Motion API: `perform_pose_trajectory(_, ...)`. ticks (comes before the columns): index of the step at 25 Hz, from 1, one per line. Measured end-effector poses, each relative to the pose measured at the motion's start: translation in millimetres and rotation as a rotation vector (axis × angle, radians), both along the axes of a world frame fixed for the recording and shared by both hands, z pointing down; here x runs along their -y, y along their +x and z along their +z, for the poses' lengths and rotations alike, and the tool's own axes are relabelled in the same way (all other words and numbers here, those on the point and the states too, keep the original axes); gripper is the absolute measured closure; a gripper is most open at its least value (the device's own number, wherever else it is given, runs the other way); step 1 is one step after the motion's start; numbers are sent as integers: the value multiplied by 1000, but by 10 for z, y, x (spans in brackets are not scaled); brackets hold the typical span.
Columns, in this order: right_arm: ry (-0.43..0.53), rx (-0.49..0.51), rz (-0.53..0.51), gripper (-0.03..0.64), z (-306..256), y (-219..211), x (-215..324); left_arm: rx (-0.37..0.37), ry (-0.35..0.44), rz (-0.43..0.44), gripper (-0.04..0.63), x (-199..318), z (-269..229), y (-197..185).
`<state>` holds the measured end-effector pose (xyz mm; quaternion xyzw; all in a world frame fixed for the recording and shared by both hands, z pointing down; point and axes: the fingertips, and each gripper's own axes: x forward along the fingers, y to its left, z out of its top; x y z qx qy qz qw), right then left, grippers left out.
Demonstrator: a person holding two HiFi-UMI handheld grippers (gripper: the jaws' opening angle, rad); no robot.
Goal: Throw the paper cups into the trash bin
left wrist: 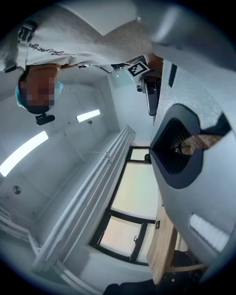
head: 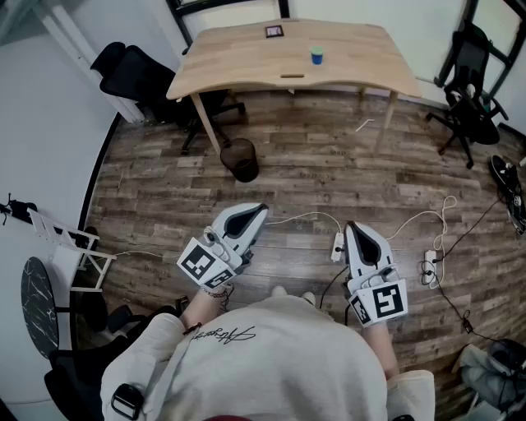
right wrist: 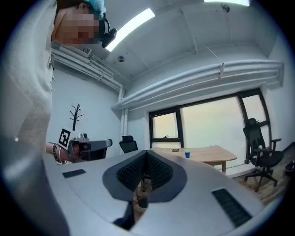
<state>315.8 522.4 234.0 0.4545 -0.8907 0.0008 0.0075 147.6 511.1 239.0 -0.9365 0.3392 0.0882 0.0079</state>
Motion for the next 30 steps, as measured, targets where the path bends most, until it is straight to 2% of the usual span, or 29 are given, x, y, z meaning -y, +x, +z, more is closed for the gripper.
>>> perform_pose_trajectory(3, 18, 18, 17, 607, -13, -65, 87, 47, 44, -48, 592, 55, -108, -201)
perform_pose_trajectory(6, 19, 24, 24, 608, -13, -68, 83, 55, 66, -34, 592, -17, -161, -212)
perform_pose_trajectory(10, 18, 3, 17, 608, -11, -125, 85, 29, 64, -3, 592, -92, -170, -162)
perform_pose_trajectory(13, 22, -4, 11, 608, -9, -187, 75, 48, 64, -3, 592, -130, -137, -187)
perform_pose_trajectory(20, 21, 3, 16, 607, -20, -339, 51, 25, 43, -37, 592, -165, -117, -463)
perform_pose_trajectory(30, -12, 14, 49, 607, 187, -573, -67, 28, 37, -29, 592, -202, 15, -761)
